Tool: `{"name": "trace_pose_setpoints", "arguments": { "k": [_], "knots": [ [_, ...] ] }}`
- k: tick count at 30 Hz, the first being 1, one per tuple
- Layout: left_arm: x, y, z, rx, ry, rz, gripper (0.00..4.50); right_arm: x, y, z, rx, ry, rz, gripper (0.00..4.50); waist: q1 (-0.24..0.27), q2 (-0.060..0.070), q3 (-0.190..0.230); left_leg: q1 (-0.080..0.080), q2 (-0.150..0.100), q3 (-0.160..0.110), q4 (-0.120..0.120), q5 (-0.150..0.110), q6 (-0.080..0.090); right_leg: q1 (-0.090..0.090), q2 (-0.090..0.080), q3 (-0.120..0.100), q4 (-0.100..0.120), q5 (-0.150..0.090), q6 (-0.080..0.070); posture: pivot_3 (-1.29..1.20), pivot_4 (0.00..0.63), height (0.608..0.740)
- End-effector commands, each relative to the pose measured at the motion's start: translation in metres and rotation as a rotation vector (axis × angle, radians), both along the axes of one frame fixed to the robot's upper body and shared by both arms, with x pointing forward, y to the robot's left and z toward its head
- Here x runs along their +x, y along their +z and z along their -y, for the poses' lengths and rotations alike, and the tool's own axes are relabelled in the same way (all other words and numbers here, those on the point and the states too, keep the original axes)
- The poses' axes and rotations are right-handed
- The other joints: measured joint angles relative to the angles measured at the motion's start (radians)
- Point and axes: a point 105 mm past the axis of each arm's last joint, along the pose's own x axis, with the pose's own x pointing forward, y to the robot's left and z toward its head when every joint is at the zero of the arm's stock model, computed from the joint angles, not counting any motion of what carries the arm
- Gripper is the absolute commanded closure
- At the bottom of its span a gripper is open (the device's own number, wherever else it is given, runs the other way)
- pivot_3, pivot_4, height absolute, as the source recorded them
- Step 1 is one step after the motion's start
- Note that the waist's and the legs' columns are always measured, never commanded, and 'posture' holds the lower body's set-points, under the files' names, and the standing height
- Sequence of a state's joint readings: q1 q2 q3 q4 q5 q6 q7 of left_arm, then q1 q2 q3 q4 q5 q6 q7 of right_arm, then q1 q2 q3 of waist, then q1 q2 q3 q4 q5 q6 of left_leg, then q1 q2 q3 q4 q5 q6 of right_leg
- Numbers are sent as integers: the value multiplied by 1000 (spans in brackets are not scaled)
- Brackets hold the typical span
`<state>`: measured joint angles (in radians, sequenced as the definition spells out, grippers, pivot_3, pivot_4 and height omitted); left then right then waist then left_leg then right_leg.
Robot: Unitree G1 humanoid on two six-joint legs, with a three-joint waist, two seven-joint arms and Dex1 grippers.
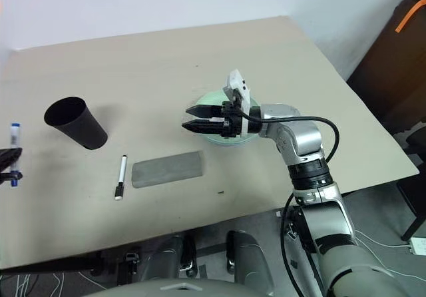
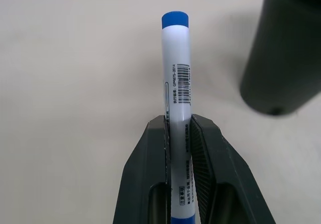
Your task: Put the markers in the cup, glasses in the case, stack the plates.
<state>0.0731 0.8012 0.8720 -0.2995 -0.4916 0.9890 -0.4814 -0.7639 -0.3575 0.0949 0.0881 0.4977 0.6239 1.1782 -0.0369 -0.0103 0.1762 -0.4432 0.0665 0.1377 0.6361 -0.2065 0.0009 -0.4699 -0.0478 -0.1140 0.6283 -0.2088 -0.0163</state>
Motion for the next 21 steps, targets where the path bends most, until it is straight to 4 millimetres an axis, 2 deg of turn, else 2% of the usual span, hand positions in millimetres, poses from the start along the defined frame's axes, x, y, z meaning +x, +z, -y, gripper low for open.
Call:
{"name": "trace_pose_setpoints", "arguments": {
  "k": [1,3,4,12,17,21],
  "knots": [
    [-8,31,-19,15,59,136,4232,-7,18,1,20,22,102,832,1,0,0,0,0,0,0,0,0,0,0,0,0,0,0,0,150,740],
    [-7,42,-19,25,43,203,4232,-7,17,1,4,24,123,95,2,0,0,0,0,0,0,0,0,0,0,0,-1,-1,2,0,150,740],
    [-6,47,-18,27,29,239,4232,-8,16,1,-3,25,130,14,3,0,0,0,0,0,0,0,0,1,0,0,-1,-1,2,0,150,740],
    [0,120,17,165,-220,678,4232,7,9,-1,-17,-50,156,14,22,0,0,0,0,1,-1,0,0,1,0,0,-4,1,-1,0,150,740],
    [17,134,39,220,-323,823,4232,14,10,-2,6,-88,156,14,24,-1,0,0,0,2,-2,0,0,2,1,0,-3,2,3,0,150,740],
    [40,126,58,211,-413,841,4232,18,11,0,12,-118,160,14,25,-1,0,1,0,2,2,0,1,3,2,-1,0,2,4,0,150,740]
  ]
}}
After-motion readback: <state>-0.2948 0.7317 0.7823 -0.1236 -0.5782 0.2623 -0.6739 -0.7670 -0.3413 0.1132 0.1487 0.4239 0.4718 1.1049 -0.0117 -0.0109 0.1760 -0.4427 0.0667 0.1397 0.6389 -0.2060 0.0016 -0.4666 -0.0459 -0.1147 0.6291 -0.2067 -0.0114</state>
